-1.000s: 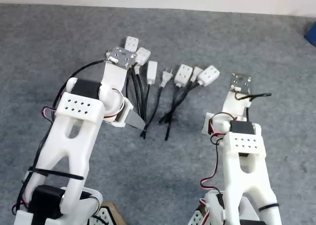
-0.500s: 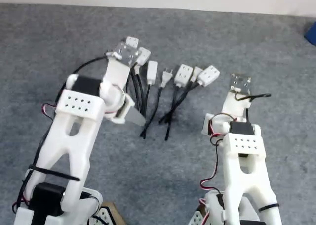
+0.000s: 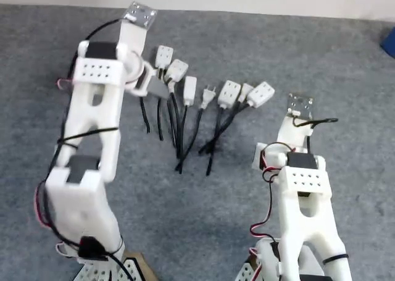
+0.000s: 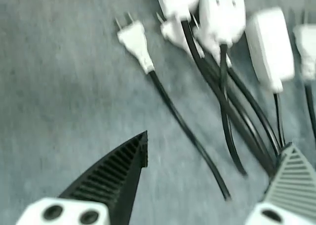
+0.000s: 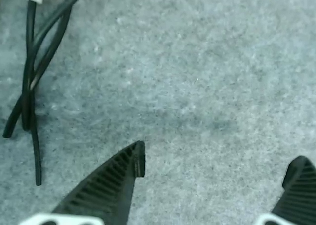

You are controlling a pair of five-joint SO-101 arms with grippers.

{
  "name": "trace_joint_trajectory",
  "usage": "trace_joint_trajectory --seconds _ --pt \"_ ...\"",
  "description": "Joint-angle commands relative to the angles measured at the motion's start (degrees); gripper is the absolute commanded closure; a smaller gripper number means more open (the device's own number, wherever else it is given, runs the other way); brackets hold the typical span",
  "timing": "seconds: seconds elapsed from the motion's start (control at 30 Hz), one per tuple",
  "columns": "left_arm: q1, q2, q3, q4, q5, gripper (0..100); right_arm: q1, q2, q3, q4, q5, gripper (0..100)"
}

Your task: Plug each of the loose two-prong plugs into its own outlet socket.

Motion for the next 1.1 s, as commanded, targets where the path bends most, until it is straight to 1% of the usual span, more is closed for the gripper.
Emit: trace_joint_trajectory --seconds 0.0,0.27,0.43,0.53,0.67,0.8,1.0,1.07 --pt "1.8 10.2 -17.7 -0.7 -0.3 61 -0.3 -1.8 -0.3 -0.8 -0.2 57.7" --pt "1.1 28.7 -41.9 -4.2 -0.2 61 -0.3 -2.1 -0.2 -0.8 -0.2 57.7" --pt "0.4 39.1 -52.7 -6.9 -0.2 61 -0.4 -2.3 -0.2 -0.8 -0.2 57.7" --pt "0.8 43.5 -57.8 -6.9 -0.2 61 -0.4 -2.3 -0.2 -0.8 -0.2 57.7" --pt "2.2 47.7 -61.8 -7.2 -0.2 61 -0.4 -2.3 -0.2 -0.8 -0.2 57.7" --pt "2.4 50.9 -61.9 -11.2 -0.1 61 -0.4 -2.3 -0.2 -0.8 -0.2 57.7" --pt "2.7 54.9 -61.9 -14.9 -0.4 74 -0.4 -2.3 -0.2 -0.8 -0.2 57.7" --pt "2.7 55.9 -61.8 -16.3 -0.5 74 -0.4 -2.3 -0.2 -0.8 -0.2 57.7"
